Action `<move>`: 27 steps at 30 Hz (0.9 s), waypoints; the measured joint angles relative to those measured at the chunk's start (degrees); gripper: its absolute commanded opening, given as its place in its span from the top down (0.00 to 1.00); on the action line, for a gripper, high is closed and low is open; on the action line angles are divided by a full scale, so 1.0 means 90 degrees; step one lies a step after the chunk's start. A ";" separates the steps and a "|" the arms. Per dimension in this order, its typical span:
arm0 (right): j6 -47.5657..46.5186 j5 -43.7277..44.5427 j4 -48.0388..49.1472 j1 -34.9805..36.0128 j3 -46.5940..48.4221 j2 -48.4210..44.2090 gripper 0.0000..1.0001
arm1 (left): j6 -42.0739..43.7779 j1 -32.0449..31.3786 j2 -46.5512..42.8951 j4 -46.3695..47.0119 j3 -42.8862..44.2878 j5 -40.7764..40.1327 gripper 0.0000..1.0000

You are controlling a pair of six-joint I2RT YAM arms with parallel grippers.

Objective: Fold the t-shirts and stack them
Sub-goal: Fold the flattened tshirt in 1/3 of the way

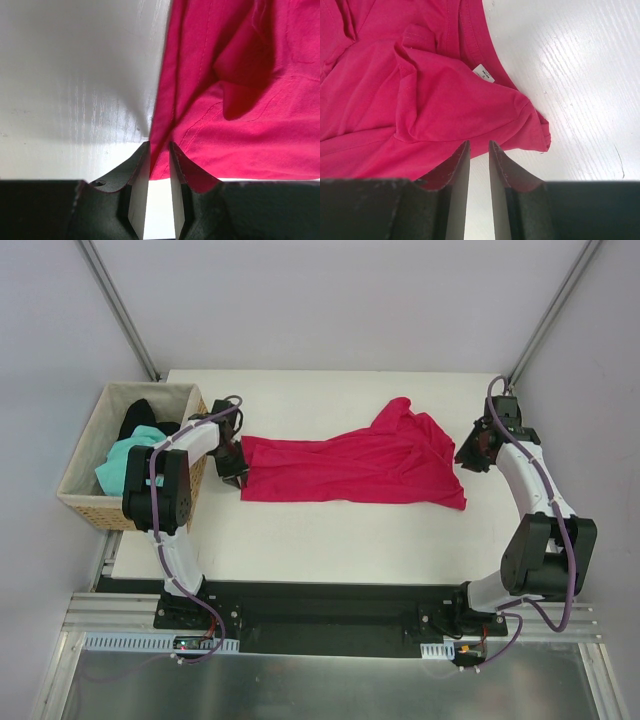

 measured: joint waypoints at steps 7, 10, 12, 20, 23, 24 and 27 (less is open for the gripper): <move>0.0049 0.0027 -0.0002 0.0000 0.0000 -0.0024 0.76 | 0.0002 0.0000 0.0000 0.0010 -0.0117 0.0012 0.79; 0.0095 0.0121 -0.0005 0.0000 0.0000 -0.0112 0.79 | 0.0000 0.0002 0.0000 0.0010 -0.0197 0.0015 0.80; 0.0146 0.0206 -0.0005 0.0000 -0.0002 -0.0221 0.80 | 0.0000 0.0002 -0.0005 0.0024 -0.0233 0.0015 0.80; 0.0265 0.0408 -0.0027 0.0000 -0.0158 -0.0500 0.81 | -0.0005 -0.0002 -0.0041 0.0051 -0.0296 0.0044 1.00; 0.0287 0.0418 -0.0049 0.0000 -0.0192 -0.0500 0.80 | -0.0005 -0.0007 -0.0078 0.0053 -0.0325 0.0049 1.00; 0.0294 0.0425 -0.0051 0.0000 -0.0192 -0.0500 0.81 | -0.0005 -0.0007 -0.0090 0.0051 -0.0342 0.0049 1.00; 0.0308 0.0454 -0.0049 0.0000 -0.0192 -0.0500 0.81 | -0.0005 -0.0007 -0.0112 0.0046 -0.0364 0.0046 1.00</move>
